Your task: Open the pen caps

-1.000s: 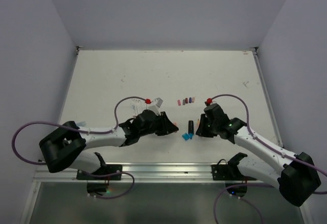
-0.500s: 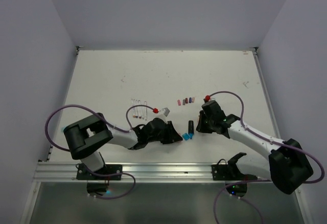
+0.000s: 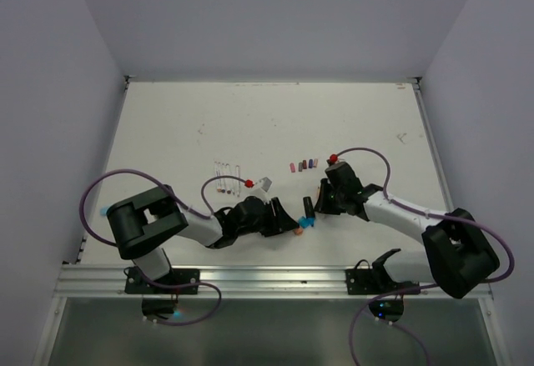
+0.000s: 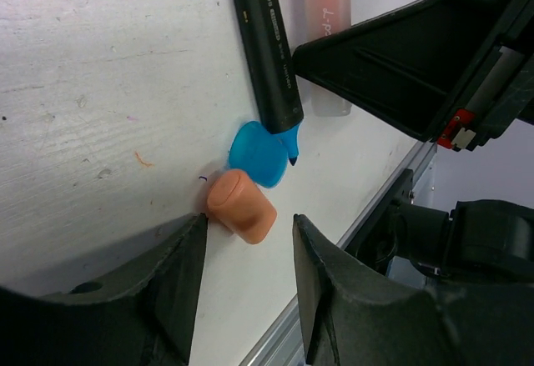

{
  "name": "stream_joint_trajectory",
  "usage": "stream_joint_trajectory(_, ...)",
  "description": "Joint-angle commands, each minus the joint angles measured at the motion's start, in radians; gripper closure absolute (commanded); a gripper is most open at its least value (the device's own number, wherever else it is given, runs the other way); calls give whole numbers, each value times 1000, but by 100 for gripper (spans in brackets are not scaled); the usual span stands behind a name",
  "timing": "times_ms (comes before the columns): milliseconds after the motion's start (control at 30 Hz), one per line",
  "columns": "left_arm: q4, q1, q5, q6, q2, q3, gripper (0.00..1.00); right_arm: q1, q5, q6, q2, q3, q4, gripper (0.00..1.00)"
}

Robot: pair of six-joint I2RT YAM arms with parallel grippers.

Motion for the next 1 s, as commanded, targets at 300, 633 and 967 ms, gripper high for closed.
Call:
stream_joint_trajectory(300,-2,-4,-70,-12,-28,-59,46,-2,1,2,-7,1,-9,63)
stream_joint_trajectory(633,-402,-2,-270,48,-374,-47,41,-3,8,-20,-38,16,-25,59)
stream_joint_trajectory(967,-916,128,-402,73,-796,-18,25,-3,-162,-40,-199,99,-55,58)
